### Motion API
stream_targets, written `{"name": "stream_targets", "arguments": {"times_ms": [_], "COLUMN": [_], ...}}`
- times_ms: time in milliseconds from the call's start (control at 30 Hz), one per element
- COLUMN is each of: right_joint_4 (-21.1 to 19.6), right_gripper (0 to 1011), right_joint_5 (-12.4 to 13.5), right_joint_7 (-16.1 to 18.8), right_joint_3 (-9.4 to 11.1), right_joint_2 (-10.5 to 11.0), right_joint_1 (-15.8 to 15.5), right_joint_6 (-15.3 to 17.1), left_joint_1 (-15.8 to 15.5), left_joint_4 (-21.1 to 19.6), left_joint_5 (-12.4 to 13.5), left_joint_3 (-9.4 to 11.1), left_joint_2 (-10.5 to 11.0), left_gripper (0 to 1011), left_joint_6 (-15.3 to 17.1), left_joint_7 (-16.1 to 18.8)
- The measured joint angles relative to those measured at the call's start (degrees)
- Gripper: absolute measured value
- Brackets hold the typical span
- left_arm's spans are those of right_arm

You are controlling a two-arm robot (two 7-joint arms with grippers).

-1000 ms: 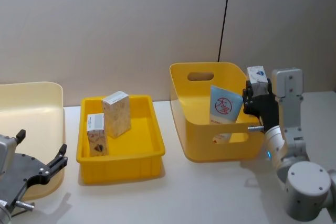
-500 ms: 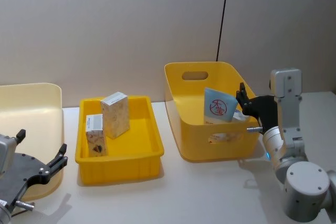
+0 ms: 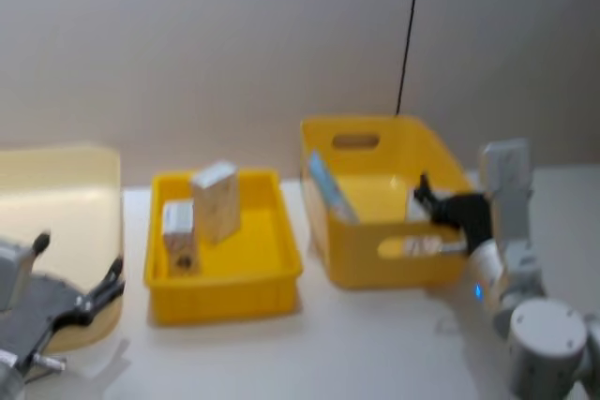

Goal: Bimanual collaborative sorting of washing and personal care products

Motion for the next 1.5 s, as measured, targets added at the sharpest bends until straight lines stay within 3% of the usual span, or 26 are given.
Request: {"name": "stream_targets", "arguments": {"times_ms": [1500], "right_joint_4": [-0.48], "right_gripper": [1001], "right_joint_5": [0.01], "right_joint_7": [-0.18], "right_joint_3": [0.16], "right_joint_2": [-0.06], "right_joint_1": [0.24], "right_joint_6": [-0.79], "left_joint_1": [0.00], "left_joint_4": [-0.01], "left_joint_5": [0.00], "left_joint_3": [0.01], "left_joint_2": [0.00], "left_gripper": [1000], "left_joint_6": [0.00], "left_joint_7": [0.00]}}
